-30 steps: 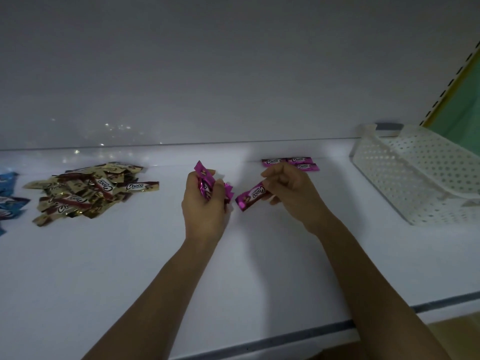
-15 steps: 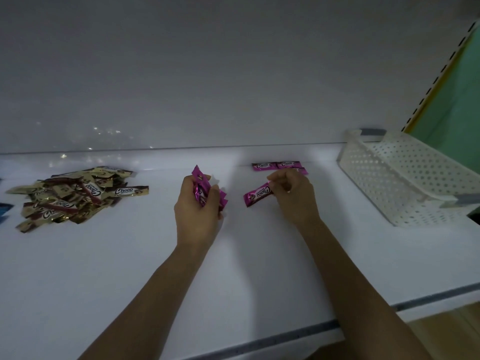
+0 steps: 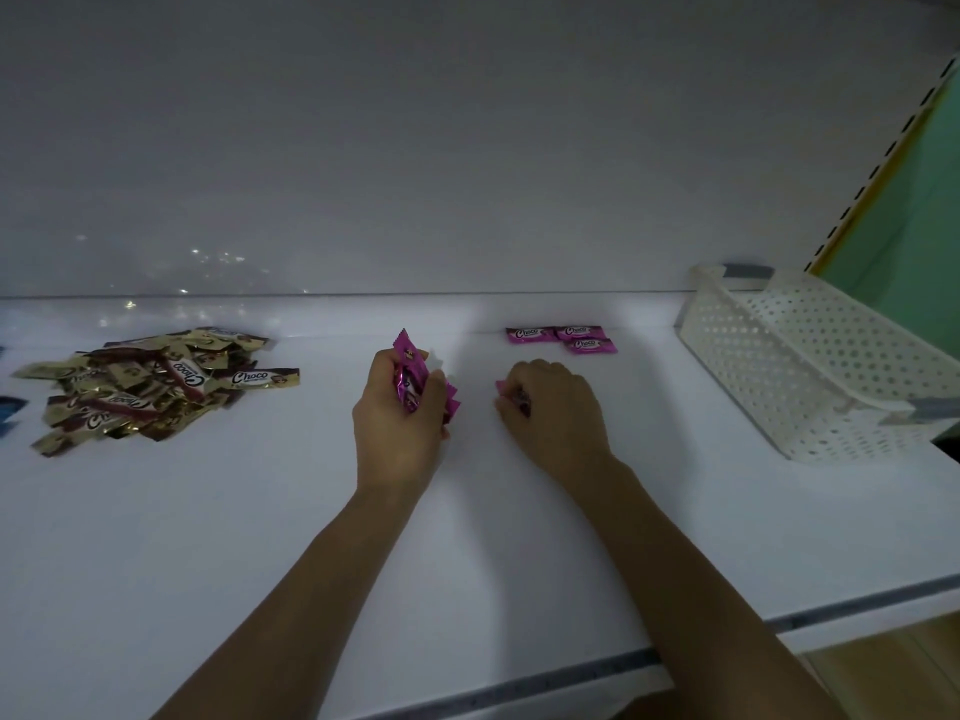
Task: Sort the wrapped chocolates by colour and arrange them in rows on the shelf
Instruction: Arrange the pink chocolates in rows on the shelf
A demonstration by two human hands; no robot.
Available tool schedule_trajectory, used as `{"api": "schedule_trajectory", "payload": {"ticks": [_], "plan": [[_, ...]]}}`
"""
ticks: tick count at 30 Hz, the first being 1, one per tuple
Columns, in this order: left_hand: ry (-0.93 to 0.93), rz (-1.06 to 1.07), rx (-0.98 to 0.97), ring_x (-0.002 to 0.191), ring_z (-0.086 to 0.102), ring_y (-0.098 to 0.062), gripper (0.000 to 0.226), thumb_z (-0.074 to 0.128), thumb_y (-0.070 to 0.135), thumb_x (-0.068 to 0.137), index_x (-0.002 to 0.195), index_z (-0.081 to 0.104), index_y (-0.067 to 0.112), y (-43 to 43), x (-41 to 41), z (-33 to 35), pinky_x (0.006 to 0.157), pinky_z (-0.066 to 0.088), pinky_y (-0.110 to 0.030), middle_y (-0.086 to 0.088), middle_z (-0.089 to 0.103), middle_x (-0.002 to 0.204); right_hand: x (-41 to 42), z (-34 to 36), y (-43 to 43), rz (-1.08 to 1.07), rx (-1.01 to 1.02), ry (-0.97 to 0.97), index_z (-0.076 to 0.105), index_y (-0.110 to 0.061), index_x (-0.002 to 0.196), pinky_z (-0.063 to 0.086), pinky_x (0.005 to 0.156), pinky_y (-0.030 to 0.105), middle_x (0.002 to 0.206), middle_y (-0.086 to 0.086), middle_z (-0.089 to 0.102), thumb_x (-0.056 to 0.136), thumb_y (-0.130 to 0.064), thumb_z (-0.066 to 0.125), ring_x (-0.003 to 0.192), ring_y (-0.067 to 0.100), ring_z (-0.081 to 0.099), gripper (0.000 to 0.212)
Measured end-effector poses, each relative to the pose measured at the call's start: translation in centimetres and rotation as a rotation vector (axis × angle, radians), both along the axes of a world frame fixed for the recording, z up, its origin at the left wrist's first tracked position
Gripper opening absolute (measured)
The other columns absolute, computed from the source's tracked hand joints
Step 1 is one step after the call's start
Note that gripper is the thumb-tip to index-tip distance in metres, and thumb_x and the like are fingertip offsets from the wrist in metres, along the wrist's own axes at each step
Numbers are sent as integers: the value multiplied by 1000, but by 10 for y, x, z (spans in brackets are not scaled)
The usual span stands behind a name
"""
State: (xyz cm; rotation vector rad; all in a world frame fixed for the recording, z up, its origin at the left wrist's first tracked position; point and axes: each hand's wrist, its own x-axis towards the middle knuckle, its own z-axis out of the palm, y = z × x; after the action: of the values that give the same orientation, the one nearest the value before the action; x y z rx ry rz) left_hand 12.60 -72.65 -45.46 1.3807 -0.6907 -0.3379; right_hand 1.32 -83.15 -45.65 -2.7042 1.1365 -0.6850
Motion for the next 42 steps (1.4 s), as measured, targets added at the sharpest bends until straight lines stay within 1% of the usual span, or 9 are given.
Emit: {"api": "schedule_trajectory", "payload": {"ticks": [7, 10, 16, 19, 23, 32, 36, 40, 42], "plan": [[19, -30, -5, 63, 63, 0, 25, 58, 11, 95, 90, 52, 35, -1, 2, -2, 49, 49, -19, 23, 65, 69, -19, 2, -18, -206, 96, 81, 62, -26, 112, 28, 90, 31, 115, -2, 55, 85, -41, 59, 111, 19, 47, 31], [29, -31, -4, 63, 63, 2, 25, 58, 11, 95, 89, 51, 35, -1, 2, -2, 49, 49, -19, 23, 65, 69, -19, 0, -19, -196, 34, 63, 60, -24, 120, 29, 91, 31, 121, 0, 54, 87, -31, 56, 115, 21, 46, 34], [14, -10, -7, 65, 63, 1, 26, 59, 12, 95, 91, 51, 36, -1, 2, -3, 50, 49, -20, 12, 62, 80, -9, -2, -6, 1, -137, -1, 68, -14, 89, 35, 69, 31, 83, 1, 68, 75, -29, 50, 77, 26, 60, 28], [21, -11, -8, 65, 64, 1, 26, 59, 12, 94, 91, 52, 36, -2, 2, -3, 49, 49, -19, 13, 62, 80, -7, -4, -7, -21, -102, 104, 66, -15, 111, 38, 80, 34, 108, 3, 68, 84, -32, 41, 99, 26, 59, 40], [16, -16, -3, 63, 64, 1, 22, 59, 11, 94, 91, 52, 31, -2, 2, -3, 48, 49, -19, 10, 63, 78, -5, -9, -17, -52, 17, 224, 36, -21, 145, 22, 109, 35, 153, 1, 33, 100, -40, 35, 141, 20, 27, 49], [-13, -37, 22, 63, 65, 1, 20, 60, 12, 94, 94, 55, 31, 0, 0, -4, 47, 49, -19, 11, 63, 78, -1, -9, -27, -83, 177, 263, 23, -25, 151, 6, 117, 44, 160, 1, 13, 99, -52, 25, 147, 19, 8, 58], [-40, -87, 38, 71, 66, 0, 15, 60, 20, 95, 93, 59, 35, 0, 0, -7, 59, 51, -17, 8, 66, 84, 1, -9, -32, -100, 223, 293, 16, -29, 152, 2, 118, 47, 161, -2, 4, 97, -59, 18, 147, 17, 1, 62], [-128, -218, 117, 77, 68, -6, 18, 63, 21, 93, 94, 63, 39, 1, -1, -12, 70, 57, -28, 12, 69, 86, 3, -9, -33, -119, 251, 293, 17, -32, 151, 1, 117, 47, 161, -4, 4, 96, -61, 18, 147, 16, 1, 62], [-180, -230, 163, 73, 67, -3, 22, 63, 20, 92, 88, 62, 41, 0, -1, -12, 69, 57, -27, 14, 69, 81, 0, -6, -29, -98, 261, 133, 28, -31, 148, 5, 117, 40, 159, -5, 15, 98, -55, 26, 147, 14, 9, 56]]}}
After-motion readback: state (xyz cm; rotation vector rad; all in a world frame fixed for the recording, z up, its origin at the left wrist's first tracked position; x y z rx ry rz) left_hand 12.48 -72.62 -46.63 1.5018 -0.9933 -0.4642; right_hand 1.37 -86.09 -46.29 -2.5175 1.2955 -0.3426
